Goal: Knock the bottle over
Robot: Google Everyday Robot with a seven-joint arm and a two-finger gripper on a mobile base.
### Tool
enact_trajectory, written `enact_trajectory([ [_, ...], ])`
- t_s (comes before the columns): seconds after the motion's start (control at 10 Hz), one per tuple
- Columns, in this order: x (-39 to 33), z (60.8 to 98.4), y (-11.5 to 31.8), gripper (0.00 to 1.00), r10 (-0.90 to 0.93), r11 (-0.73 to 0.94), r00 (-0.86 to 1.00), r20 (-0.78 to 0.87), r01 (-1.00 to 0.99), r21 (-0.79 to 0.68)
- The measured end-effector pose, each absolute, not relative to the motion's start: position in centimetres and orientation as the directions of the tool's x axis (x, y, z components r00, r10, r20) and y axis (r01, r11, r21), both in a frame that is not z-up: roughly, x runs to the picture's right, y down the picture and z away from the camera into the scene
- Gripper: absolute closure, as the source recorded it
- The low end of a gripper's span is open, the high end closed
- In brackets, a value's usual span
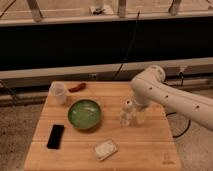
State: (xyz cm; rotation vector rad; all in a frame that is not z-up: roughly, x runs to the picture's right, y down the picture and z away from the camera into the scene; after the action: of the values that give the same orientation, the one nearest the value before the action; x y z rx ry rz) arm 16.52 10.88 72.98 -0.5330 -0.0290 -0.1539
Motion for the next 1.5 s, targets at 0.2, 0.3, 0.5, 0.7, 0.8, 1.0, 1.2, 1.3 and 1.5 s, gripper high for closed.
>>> enact_trajectory([
  [0.2,15.4,72.8,11.2,0.37,-0.161,0.846,0.984,0.080,0.179,-0.502],
  [0.3,14.8,72.8,11.1,0.39,-0.166,0.848,0.982,0.087,0.187,-0.496],
  [0.5,14.7,72.5,11.2,0.41,-0.172,0.847,0.981,0.089,0.193,-0.495],
  [0.7,13.7,72.5,11.3,0.58,-0.190,0.842,0.976,0.107,0.218,-0.494],
  [0.8,13.1,72.4,11.2,0.66,-0.199,0.839,0.973,0.114,0.230,-0.493],
  [1.0,12.5,72.2,11.4,0.88,-0.211,0.835,0.970,0.123,0.244,-0.493],
  [1.2,11.8,72.0,11.7,0.98,-0.231,0.829,0.963,0.136,0.268,-0.492],
  [1.3,10.9,72.0,11.7,0.98,-0.241,0.825,0.960,0.144,0.281,-0.490],
  [1.5,11.2,71.9,11.7,0.98,-0.237,0.825,0.961,0.141,0.276,-0.493],
])
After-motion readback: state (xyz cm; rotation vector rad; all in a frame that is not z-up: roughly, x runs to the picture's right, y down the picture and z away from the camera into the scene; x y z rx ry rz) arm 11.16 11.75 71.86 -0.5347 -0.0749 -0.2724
